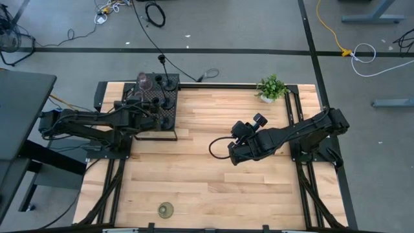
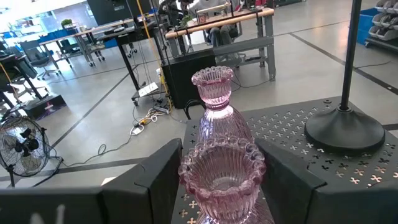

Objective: Pick & Place candle stick holders
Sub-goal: Align the pink candle holder with the other pink candle holder on the shelf

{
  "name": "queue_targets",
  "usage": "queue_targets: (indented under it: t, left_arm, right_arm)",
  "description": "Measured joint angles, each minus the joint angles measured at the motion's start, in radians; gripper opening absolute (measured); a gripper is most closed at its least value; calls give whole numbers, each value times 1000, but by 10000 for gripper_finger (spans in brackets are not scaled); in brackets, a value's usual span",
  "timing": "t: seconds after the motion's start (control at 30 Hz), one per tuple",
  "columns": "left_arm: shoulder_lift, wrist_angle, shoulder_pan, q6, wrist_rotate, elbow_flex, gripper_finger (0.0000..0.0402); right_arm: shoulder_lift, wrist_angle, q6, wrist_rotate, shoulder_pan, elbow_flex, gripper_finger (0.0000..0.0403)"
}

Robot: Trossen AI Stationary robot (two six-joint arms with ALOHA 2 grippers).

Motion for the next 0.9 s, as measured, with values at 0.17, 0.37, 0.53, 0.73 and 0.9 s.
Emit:
queue_targets:
  t: [0.17, 0.37, 0.53, 0.73, 0.9]
  left_arm:
    - [0, 0, -6, 17, 2, 0, 204]
    - [-11, -1, -10, 49, 10, 1, 218]
    - [-33, -2, -10, 97, 21, 2, 241]
    - [-74, -4, -10, 127, 71, 2, 252]
    - [-100, -1, -10, 156, 75, 2, 252]
  right_arm:
    - [0, 5, 0, 0, 0, 0, 22]
    - [0, 9, 1, 0, 0, 0, 22]
    - [0, 19, 3, 0, 0, 0, 22]
    - [0, 27, -1, 0, 0, -4, 22]
    - [0, 33, -4, 0, 0, -4, 22]
